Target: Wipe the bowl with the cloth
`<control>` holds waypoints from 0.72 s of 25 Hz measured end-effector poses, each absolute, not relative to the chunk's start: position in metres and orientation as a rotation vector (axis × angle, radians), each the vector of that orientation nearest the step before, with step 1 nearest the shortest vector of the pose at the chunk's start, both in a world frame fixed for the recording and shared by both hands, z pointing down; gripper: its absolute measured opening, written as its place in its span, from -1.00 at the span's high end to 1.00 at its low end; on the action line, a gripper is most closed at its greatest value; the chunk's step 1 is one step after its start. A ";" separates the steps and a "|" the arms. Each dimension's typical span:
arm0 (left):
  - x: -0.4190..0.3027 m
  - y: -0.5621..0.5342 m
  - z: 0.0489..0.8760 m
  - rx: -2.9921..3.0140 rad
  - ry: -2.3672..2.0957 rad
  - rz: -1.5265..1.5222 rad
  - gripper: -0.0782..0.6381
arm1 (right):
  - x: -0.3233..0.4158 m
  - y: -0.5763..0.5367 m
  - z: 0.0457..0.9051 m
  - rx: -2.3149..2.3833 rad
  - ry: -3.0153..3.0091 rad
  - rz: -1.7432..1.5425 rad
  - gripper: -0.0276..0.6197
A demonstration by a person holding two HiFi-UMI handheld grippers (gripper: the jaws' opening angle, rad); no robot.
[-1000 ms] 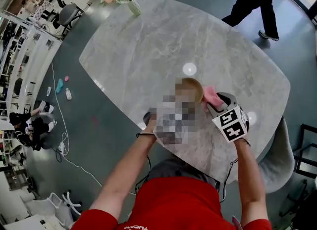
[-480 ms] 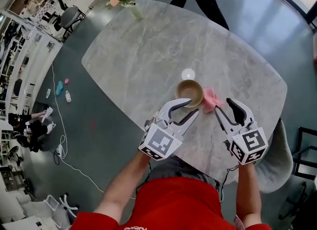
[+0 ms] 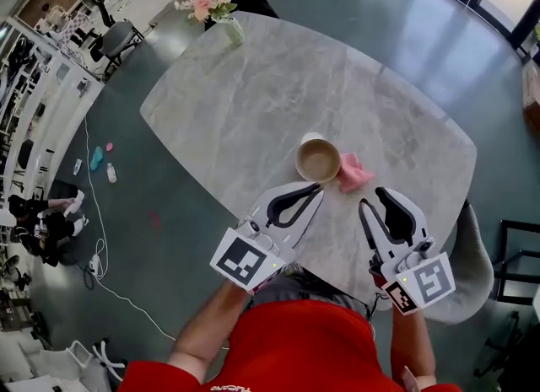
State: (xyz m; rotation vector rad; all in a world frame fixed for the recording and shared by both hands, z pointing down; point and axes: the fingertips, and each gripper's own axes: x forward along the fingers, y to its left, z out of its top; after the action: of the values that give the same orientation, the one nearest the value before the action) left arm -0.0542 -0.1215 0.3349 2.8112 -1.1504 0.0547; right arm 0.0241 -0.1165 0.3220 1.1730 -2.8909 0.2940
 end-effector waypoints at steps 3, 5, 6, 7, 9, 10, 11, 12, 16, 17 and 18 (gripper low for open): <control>-0.058 -0.110 0.325 2.831 -1.169 0.000 0.76 | 0.021 -0.102 0.306 1.195 -2.936 0.220 0.71; -0.060 -0.103 0.320 2.832 -1.181 -0.031 0.76 | 0.021 -0.095 0.299 1.209 -2.955 0.192 0.82; -0.061 -0.100 0.318 2.829 -1.187 -0.046 0.76 | 0.021 -0.092 0.296 1.217 -2.960 0.183 0.86; -0.061 -0.096 0.316 2.827 -1.194 -0.058 0.76 | 0.021 -0.089 0.294 1.225 -2.965 0.176 0.88; -0.063 -0.090 0.312 2.825 -1.209 -0.075 0.76 | 0.020 -0.084 0.291 1.232 -2.974 0.167 0.90; -0.064 -0.087 0.309 2.823 -1.214 -0.078 0.76 | 0.019 -0.081 0.290 1.231 -2.980 0.161 0.91; -0.064 -0.083 0.306 2.817 -1.216 -0.076 0.76 | 0.017 -0.079 0.288 1.228 -2.984 0.155 0.91; -0.064 -0.080 0.304 2.808 -1.216 -0.067 0.76 | 0.015 -0.076 0.287 1.225 -2.988 0.149 0.91; -0.062 -0.072 0.299 2.816 -1.219 -0.029 0.76 | 0.007 -0.068 0.285 1.216 -2.995 0.163 0.91; -0.061 -0.070 0.299 2.821 -1.218 -0.021 0.76 | 0.005 -0.067 0.286 1.214 -2.997 0.172 0.91; -0.061 -0.069 0.300 2.822 -1.216 -0.017 0.76 | 0.004 -0.066 0.287 1.213 -2.996 0.178 0.91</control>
State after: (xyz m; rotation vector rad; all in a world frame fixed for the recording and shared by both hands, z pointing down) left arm -0.0607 -0.0694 0.2997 2.8224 -1.2164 -0.0170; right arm 0.0042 -0.0659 0.2874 1.2132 -2.9962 0.1779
